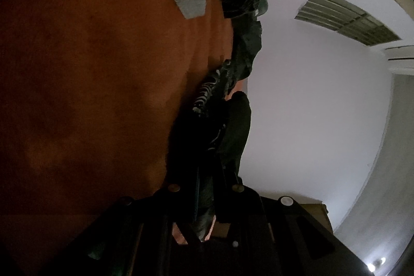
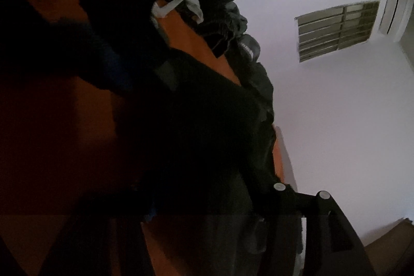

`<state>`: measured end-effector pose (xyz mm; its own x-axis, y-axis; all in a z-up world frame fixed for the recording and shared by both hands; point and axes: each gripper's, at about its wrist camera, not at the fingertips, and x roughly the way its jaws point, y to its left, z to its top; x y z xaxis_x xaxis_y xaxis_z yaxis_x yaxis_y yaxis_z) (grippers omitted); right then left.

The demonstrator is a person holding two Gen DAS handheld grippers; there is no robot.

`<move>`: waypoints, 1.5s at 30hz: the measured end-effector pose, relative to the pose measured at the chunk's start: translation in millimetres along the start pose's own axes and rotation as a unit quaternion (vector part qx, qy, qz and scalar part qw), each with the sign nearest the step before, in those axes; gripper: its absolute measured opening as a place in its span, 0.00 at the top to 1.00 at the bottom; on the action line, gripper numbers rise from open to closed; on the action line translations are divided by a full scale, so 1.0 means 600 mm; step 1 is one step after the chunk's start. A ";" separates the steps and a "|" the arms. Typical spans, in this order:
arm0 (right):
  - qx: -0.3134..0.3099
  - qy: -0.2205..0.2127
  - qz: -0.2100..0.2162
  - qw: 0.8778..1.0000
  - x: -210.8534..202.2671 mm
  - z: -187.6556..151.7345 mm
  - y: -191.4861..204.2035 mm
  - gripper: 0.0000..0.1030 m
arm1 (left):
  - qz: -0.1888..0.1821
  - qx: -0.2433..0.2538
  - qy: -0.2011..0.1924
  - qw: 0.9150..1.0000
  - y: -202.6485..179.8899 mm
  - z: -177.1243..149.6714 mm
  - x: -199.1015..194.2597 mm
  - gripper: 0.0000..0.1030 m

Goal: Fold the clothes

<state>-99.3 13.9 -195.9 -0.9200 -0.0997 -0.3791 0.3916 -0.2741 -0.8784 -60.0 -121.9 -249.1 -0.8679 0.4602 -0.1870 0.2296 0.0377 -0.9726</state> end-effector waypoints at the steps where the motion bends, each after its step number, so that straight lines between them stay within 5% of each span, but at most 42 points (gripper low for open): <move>1: 0.000 0.001 -0.004 1.000 0.004 0.004 0.000 0.46 | -0.002 0.001 0.000 1.000 -0.001 0.001 0.002 0.91; 7: 0.014 0.008 -0.010 1.000 0.039 0.026 -0.014 0.35 | -0.023 -0.009 -0.019 1.000 -0.001 0.008 -0.013 0.91; 8: 0.017 0.009 -0.002 1.000 0.045 0.028 -0.018 0.40 | -0.024 -0.012 -0.022 0.999 0.001 0.012 -0.016 0.91; 9: 0.023 0.014 0.011 1.000 0.054 0.031 -0.026 0.66 | -0.025 -0.016 -0.024 0.999 0.003 0.017 -0.018 0.91; 11: 0.039 0.021 0.036 0.998 0.065 0.037 -0.050 0.91 | -0.028 -0.018 -0.038 0.999 -0.003 0.026 -0.034 0.91; 14: 0.084 0.026 0.062 0.994 0.060 0.041 -0.118 0.91 | -0.016 0.015 -0.060 0.998 -0.040 0.040 -0.061 0.91; 17: 0.179 0.042 0.121 0.976 0.041 0.037 -0.226 0.91 | -0.005 0.048 -0.083 0.995 -0.076 0.054 -0.088 0.91; 19: 0.260 0.051 0.178 0.948 0.033 0.033 -0.315 0.92 | 0.003 0.070 -0.098 0.993 -0.101 0.064 -0.106 0.91; 21: 0.357 0.052 0.243 0.900 0.008 0.021 -0.395 0.92 | 0.008 0.095 -0.096 0.991 -0.127 0.062 -0.112 0.91; 24: 0.492 0.047 0.331 0.804 -0.013 -0.012 -0.503 0.92 | 0.013 0.121 -0.091 0.988 -0.160 0.059 -0.115 0.91; 26: 0.573 0.045 0.381 0.724 -0.007 -0.052 -0.556 0.92 | 0.012 0.126 -0.088 0.988 -0.172 0.062 -0.115 0.91; 29: 0.674 0.045 0.448 0.586 0.032 -0.142 -0.582 0.92 | 0.013 0.135 -0.083 0.987 -0.186 0.062 -0.112 0.91; 30: 0.689 0.037 0.468 0.552 0.056 -0.171 -0.574 0.92 | 0.015 0.139 -0.082 0.987 -0.188 0.059 -0.109 0.91; 33: 0.706 0.027 0.521 0.478 0.134 -0.268 -0.503 0.90 | 0.042 0.152 -0.076 0.985 -0.188 0.047 -0.092 0.91; 35: 0.721 0.059 0.536 0.437 0.192 -0.343 -0.433 0.83 | 0.062 0.155 -0.074 0.983 -0.180 0.043 -0.084 0.91; 38: 0.761 0.094 0.514 0.383 0.225 -0.447 -0.368 0.63 | 0.085 0.158 -0.066 0.982 -0.166 0.040 -0.074 0.91; 41: 0.807 0.084 0.483 0.329 0.217 -0.538 -0.342 0.63 | 0.107 0.165 -0.055 0.979 -0.157 0.039 -0.059 0.91; 45: 0.861 0.070 0.436 0.252 0.206 -0.659 -0.306 0.49 | 0.124 0.173 -0.032 0.977 -0.149 0.029 -0.034 0.91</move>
<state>-278.1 430.1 -196.7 -0.4392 -0.8391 -0.3211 -0.2535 -0.2271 0.9403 -70.4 -150.1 -161.0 -0.8332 0.3599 -0.4197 0.2826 -0.3753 -0.8828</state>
